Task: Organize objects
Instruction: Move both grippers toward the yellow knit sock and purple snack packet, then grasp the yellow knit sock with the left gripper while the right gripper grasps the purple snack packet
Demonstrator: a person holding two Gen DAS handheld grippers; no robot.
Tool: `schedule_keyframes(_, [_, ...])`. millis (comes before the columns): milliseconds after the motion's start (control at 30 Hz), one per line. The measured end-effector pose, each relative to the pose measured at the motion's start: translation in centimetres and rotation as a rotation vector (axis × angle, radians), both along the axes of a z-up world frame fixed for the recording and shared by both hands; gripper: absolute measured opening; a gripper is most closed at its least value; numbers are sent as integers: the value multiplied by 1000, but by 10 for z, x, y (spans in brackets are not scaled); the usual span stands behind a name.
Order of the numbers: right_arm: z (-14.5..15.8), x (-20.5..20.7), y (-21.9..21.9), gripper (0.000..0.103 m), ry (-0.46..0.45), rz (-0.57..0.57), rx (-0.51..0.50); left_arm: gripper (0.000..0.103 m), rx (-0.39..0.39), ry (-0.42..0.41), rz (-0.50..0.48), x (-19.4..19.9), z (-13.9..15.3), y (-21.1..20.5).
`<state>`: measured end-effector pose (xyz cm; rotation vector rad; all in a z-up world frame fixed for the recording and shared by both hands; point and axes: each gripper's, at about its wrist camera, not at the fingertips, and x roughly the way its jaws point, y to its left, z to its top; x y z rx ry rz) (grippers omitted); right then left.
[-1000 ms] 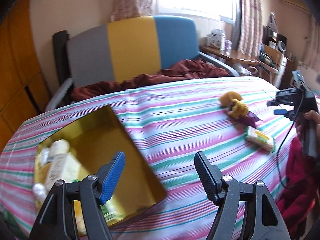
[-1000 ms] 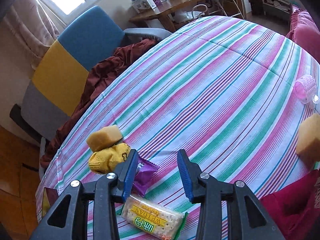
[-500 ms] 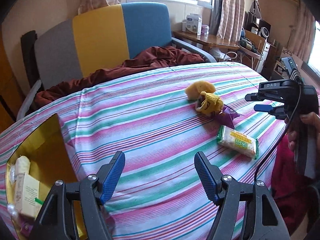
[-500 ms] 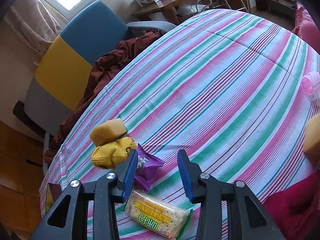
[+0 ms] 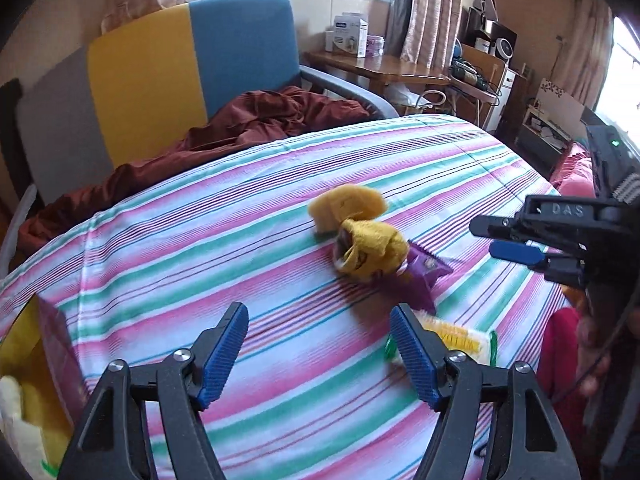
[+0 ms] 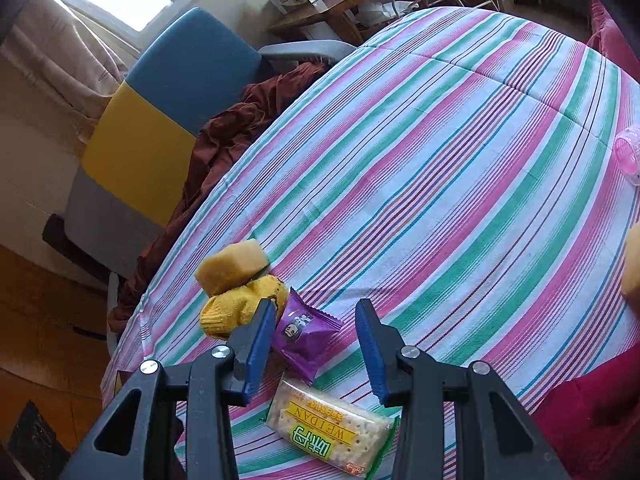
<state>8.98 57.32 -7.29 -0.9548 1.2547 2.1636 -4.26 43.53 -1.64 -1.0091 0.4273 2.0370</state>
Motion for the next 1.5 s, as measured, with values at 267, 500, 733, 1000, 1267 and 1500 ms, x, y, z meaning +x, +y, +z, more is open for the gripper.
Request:
schedule_keyframes(267, [-2, 1, 2, 43, 44, 8, -40, 83, -6, -47, -33, -14, -14, 57])
schedule_keyframes(500, [-4, 2, 4, 44, 64, 5, -61, 83, -72, -83, -39, -33, -43, 99])
schedule_keyframes(733, [-5, 2, 3, 44, 54, 9, -56, 51, 1, -245, -2, -55, -65, 78])
schedule_keyframes(1000, [-9, -14, -7, 44, -24, 97, -34, 50, 45, -226, 84, -41, -62, -7])
schedule_keyframes(1267, [-20, -32, -22, 44, -115, 200, -31, 49, 46, -135, 73, 13, -63, -72])
schedule_keyframes(1500, [-38, -42, -21, 44, -139, 213, -150, 49, 42, -133, 60, 34, -75, -93])
